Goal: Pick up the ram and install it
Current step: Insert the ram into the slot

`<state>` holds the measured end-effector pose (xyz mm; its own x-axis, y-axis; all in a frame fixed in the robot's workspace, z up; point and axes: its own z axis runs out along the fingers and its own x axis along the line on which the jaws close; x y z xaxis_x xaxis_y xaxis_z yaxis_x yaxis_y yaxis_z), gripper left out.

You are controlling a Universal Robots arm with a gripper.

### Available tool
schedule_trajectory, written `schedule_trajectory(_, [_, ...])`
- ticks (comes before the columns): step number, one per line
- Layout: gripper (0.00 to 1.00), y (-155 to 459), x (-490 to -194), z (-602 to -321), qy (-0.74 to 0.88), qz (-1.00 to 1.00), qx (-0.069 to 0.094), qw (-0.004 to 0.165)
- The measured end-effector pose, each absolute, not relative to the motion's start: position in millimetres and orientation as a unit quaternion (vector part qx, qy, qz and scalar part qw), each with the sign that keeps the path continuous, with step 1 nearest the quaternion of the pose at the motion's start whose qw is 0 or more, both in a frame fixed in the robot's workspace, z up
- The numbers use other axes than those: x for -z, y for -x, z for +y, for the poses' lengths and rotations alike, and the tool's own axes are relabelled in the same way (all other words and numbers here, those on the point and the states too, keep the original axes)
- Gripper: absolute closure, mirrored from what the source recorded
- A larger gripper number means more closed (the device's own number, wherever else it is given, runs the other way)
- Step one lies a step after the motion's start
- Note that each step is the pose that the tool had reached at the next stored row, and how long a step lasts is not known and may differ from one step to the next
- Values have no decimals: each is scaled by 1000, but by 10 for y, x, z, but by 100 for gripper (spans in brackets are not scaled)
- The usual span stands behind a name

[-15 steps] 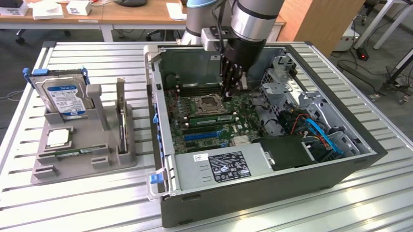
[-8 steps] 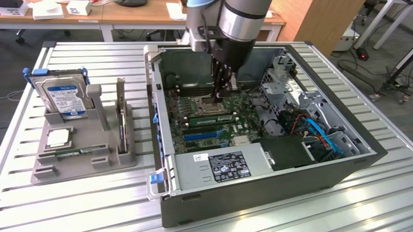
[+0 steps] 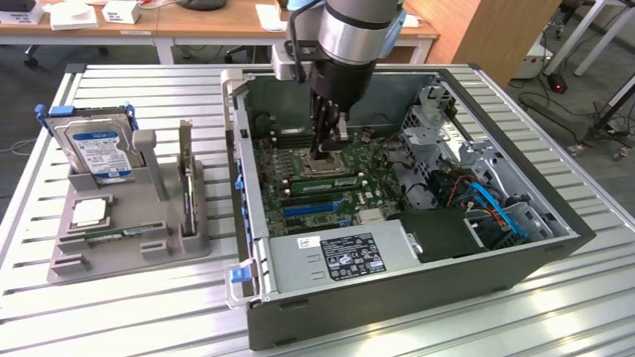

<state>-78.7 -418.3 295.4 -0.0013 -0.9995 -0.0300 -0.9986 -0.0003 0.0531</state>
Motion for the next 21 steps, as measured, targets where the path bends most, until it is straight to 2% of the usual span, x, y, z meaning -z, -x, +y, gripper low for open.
schedule_trajectory(21, [76,912,-2868,-4183,-706,-707,29,8])
